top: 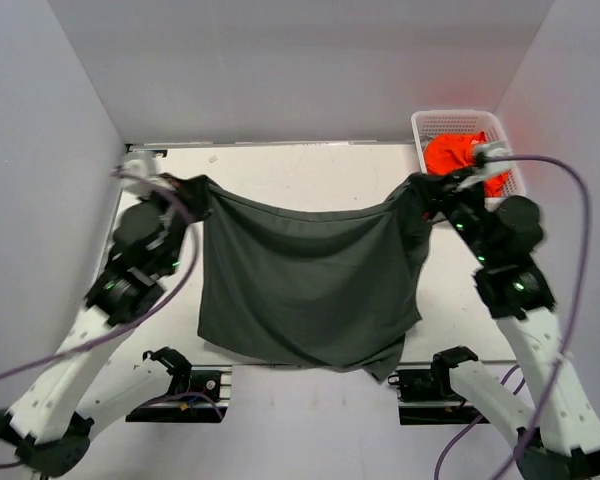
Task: Fold and stack the t-shirts
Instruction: Flatten out the tshirt
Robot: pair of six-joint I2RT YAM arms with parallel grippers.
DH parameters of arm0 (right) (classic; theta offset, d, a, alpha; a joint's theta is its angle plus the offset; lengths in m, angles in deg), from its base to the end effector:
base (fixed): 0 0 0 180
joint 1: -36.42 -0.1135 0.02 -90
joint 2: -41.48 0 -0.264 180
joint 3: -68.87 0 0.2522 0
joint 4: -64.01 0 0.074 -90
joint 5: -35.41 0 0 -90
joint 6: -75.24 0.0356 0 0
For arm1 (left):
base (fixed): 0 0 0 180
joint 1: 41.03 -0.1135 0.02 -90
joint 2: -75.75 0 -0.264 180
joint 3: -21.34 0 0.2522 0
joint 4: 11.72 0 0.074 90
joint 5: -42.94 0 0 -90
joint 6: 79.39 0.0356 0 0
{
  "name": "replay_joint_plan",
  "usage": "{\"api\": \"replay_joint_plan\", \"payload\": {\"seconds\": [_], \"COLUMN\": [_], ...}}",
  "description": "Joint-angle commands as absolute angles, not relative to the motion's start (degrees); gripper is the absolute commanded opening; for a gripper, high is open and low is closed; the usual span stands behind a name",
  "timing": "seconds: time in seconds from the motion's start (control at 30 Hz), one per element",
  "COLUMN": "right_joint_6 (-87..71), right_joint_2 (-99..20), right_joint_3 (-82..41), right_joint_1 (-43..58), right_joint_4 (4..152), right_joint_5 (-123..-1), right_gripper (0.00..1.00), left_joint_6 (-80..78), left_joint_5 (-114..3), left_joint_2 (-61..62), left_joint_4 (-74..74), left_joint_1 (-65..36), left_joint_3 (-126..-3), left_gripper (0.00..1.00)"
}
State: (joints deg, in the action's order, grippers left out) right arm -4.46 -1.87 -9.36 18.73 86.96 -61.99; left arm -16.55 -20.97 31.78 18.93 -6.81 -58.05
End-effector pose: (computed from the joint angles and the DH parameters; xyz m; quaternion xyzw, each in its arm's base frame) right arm 0.1338 0.0475 0.4615 -0.0905 0.6239 0.2269 0.7423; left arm 0.1255 -0.0664 0.4518 -0.1252 0.6686 -0.2345 0.6945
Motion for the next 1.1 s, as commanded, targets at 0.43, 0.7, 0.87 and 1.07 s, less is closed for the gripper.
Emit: {"api": "replay_joint_plan", "payload": {"seconds": [0.43, 0.7, 0.87, 1.07], "right_joint_6": [-7.9, -11.3, -13.6, -18.3], "right_joint_2": [-42.9, -65.5, -79.1, -92.8], "right_joint_3": [-8.5, -30.6, -43.2, -70.7], "right_joint_1": [19.0, 19.2, 18.9, 18.2], "right_joint_4": [67.1, 68.7, 71.1, 88.0], "right_joint_5": [-51.6, -46.7, -43.8, -40.5], "right_gripper": [0.0, 0.0, 0.0, 0.81], "left_joint_6": [-17.9, -16.0, -15.4, -14.9], "left_joint_5": [3.0, -2.2, -6.9, -11.5], "left_joint_2": [-10.6, -30.8, -47.2, -61.4], "left_joint_4": [7.6, 6.3, 9.3, 28.8], "left_joint_1": [-14.0, -21.7, -26.2, -29.7], "left_joint_3": [-60.8, -75.7, -90.2, -120.6], "left_gripper": [0.0, 0.0, 0.2, 1.0]}}
